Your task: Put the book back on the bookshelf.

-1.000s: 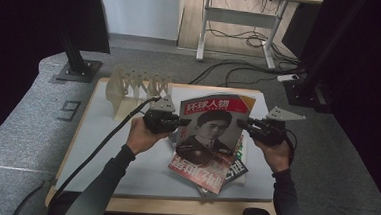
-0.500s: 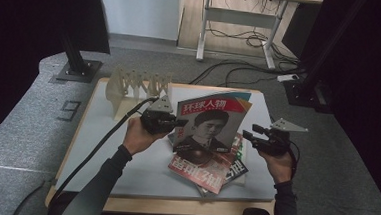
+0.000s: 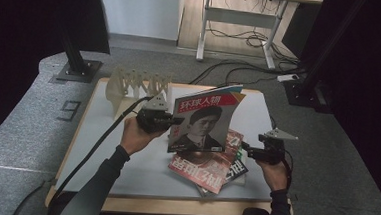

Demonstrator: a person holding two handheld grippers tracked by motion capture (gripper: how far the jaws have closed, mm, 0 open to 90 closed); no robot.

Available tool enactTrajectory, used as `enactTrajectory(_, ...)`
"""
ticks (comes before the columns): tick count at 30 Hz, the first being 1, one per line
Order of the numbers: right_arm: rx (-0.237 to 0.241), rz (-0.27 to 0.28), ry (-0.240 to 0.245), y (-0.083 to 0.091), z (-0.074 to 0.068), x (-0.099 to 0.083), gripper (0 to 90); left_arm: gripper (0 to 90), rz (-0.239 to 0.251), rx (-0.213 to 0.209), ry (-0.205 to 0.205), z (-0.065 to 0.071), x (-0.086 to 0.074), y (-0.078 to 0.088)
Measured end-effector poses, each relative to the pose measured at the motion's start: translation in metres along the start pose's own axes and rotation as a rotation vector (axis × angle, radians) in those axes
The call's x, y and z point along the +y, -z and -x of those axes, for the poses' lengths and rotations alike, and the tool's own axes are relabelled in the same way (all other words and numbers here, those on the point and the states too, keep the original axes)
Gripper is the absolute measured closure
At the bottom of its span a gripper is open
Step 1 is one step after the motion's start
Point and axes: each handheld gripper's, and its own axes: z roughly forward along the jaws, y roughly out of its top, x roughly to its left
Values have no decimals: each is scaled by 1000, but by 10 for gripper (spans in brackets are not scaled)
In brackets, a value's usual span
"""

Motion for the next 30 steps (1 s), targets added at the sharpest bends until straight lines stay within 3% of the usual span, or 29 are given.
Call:
enactTrajectory(5,-47,-13,-42,-6,2,-15,137,867,5,4,9,-1,0,2)
enactTrajectory(9,-94,-20,-107,-11,7,-33,134,868,3,1,23,-3,1,3)
enactTrajectory(17,-146,-68,-126,-15,14,-48,135,867,3,1,42,-7,2,8)
enactTrajectory(24,-183,-114,-113,-20,16,-56,135,867,2,2,44,-9,2,12)
enactTrajectory(30,-204,-148,-108,-24,19,-62,136,868,-2,4,71,-12,3,16)
